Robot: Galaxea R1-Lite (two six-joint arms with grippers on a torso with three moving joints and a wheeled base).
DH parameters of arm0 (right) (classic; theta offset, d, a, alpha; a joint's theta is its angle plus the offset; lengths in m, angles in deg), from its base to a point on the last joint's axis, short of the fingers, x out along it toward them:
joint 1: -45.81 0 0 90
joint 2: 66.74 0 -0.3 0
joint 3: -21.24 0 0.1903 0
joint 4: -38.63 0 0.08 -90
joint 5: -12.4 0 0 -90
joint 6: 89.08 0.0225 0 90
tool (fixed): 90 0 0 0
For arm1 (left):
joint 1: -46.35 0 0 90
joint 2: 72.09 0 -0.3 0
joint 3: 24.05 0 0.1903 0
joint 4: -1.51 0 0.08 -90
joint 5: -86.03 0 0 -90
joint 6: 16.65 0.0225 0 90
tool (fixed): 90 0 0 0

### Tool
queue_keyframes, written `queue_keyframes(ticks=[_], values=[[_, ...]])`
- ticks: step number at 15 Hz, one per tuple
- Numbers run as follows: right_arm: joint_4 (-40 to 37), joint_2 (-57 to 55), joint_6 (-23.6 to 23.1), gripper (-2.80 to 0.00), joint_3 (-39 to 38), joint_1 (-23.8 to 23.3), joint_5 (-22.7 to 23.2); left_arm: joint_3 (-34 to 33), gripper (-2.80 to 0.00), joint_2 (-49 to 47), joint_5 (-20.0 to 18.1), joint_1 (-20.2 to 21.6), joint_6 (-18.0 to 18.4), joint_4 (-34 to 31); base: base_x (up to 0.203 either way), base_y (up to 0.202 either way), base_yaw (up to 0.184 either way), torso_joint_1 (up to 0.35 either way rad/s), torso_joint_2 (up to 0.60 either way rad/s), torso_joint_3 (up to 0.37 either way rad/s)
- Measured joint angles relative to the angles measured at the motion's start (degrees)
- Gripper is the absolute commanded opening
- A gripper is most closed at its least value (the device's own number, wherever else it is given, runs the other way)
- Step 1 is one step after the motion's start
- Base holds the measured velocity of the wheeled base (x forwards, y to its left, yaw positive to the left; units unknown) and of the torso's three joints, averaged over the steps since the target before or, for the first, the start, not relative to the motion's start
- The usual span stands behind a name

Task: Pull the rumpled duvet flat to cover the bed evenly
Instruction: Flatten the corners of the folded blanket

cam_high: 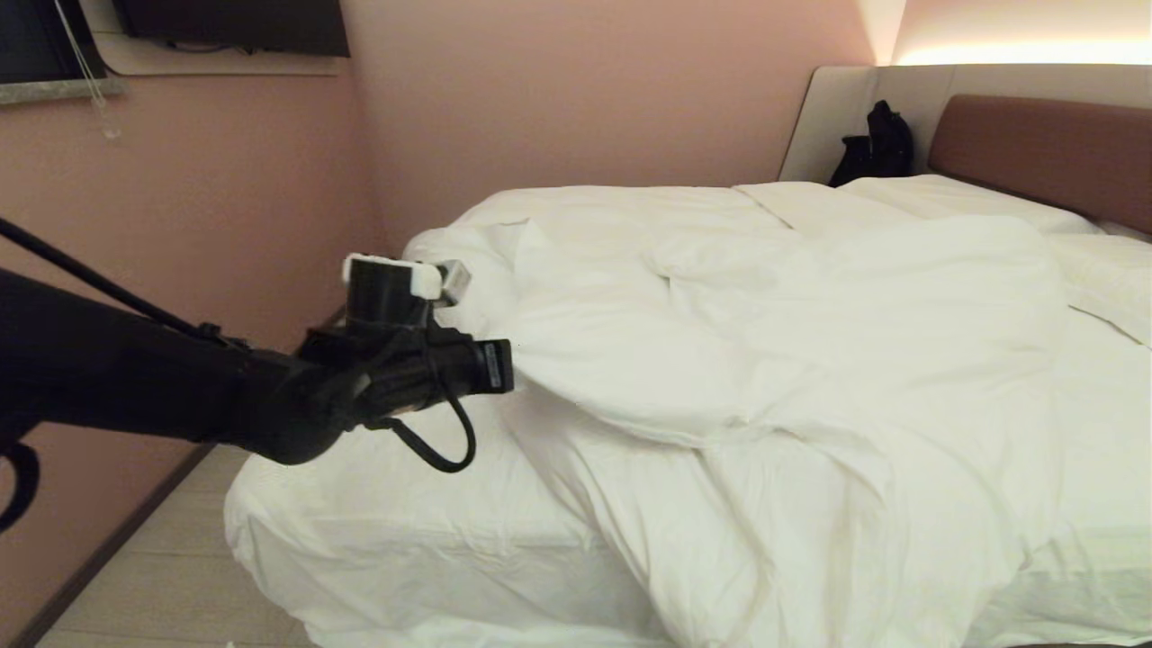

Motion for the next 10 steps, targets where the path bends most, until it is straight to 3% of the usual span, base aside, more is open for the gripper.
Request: queue_keyframes(ticks=[10], values=[[0.01, 0.0, 0.0, -2.8, 0.0, 0.0, -0.01, -6.97, -2.8, 18.91, -0.21, 12.9, 0.34, -0.91, 0.0, 0.0, 0.0, 0.0, 0.0, 0.0]])
